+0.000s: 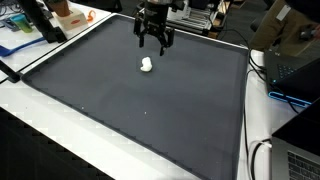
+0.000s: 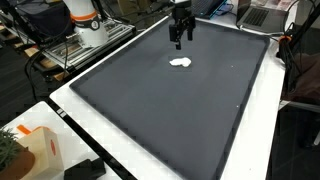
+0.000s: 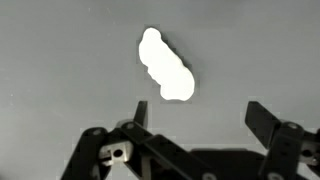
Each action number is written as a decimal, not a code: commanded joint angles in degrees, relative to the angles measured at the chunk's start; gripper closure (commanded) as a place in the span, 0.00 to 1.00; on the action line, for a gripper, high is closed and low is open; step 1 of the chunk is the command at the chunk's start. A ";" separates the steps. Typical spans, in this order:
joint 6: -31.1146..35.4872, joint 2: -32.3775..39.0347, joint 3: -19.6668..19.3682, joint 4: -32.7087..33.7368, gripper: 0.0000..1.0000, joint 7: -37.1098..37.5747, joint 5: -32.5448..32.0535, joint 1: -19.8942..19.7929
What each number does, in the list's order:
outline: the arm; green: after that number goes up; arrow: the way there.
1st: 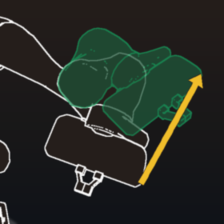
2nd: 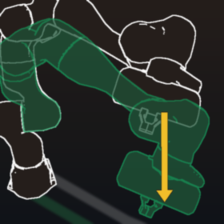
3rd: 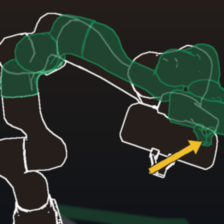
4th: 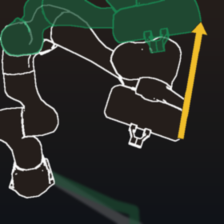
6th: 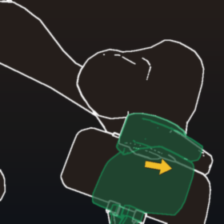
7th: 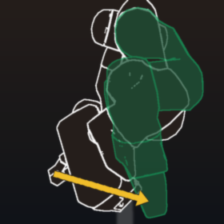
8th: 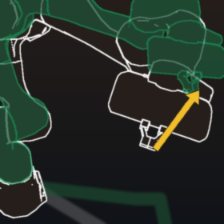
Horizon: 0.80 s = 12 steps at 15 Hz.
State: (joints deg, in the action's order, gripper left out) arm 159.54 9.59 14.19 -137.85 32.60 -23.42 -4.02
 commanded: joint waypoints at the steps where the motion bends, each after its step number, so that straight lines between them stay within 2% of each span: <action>1: -7.29 0.56 -5.12 3.55 0.00 -6.27 6.76 5.11; 3: -9.82 1.06 -6.36 5.31 0.00 -9.85 10.60 6.22; 4: -7.99 0.87 -4.92 5.15 0.00 -16.42 17.47 5.38; 5: -7.51 0.12 -7.76 4.13 0.00 -10.53 11.73 7.62; 6: -7.56 0.24 -7.46 4.58 0.00 -13.82 14.94 7.51; 8: -7.56 0.32 -7.28 4.90 0.00 -15.71 16.73 7.44; 12: -13.30 1.45 -10.37 8.33 0.00 -12.39 12.58 9.27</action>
State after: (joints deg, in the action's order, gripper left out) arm 150.85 10.11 6.78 -132.13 18.10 -8.37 2.88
